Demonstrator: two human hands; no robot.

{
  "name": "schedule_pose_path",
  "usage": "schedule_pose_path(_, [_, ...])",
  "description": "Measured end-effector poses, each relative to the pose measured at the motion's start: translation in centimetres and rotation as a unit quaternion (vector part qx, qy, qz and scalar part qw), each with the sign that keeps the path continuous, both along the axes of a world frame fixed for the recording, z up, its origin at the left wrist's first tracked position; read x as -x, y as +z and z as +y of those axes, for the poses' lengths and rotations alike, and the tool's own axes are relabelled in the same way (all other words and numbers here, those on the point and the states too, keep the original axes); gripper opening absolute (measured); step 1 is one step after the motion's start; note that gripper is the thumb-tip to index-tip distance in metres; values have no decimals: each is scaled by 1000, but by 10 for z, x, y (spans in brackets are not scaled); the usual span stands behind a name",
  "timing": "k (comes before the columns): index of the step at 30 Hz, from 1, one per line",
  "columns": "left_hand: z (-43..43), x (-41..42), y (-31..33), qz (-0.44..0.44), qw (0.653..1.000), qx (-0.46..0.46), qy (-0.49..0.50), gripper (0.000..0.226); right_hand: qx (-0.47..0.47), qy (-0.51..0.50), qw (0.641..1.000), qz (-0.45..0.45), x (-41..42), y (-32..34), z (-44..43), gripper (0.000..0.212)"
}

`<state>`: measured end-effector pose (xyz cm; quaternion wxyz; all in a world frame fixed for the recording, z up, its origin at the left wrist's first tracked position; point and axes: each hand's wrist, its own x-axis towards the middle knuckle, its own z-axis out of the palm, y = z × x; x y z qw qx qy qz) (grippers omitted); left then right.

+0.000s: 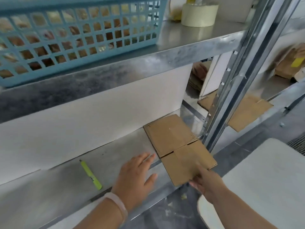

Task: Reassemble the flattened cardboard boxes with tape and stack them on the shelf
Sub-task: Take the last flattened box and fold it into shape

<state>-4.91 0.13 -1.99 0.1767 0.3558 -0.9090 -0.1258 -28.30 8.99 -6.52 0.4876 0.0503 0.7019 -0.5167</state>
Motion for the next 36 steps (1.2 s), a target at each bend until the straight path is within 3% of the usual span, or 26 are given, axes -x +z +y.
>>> schedule_pose_path(3, [2,4,-1,-8,1000,-7,9,51,35,-26,999,23,11,-4,-5,25])
schedule_pose_path(8, [-16,2,7,34,995,-33,83,65,65,67,986,139,27,17,8,23])
schedule_pose_path(13, [-35,-9,30,116,977,-35,174,69,132,196,940,246,21,50,20,21])
schedule_pose_path(16, [-35,-33,40,161,953,-72,246,83,173,268,909,268,2,73,8,25])
schedule_pose_path(19, [-33,-78,50,259,908,-142,299,91,200,327,878,286,-31,90,-10,24])
schedule_pose_path(22, [-24,-138,56,328,868,-143,344,97,208,376,845,317,-76,93,-30,25])
schedule_pose_path(27, [-4,-222,58,341,864,-98,357,88,233,426,808,333,-169,98,-65,30])
schedule_pose_path(32, [7,-285,55,382,841,-101,371,82,262,476,779,313,-253,97,-92,51])
schedule_pose_path(36, [12,-319,41,370,835,-102,394,79,234,500,761,341,-305,89,-102,61])
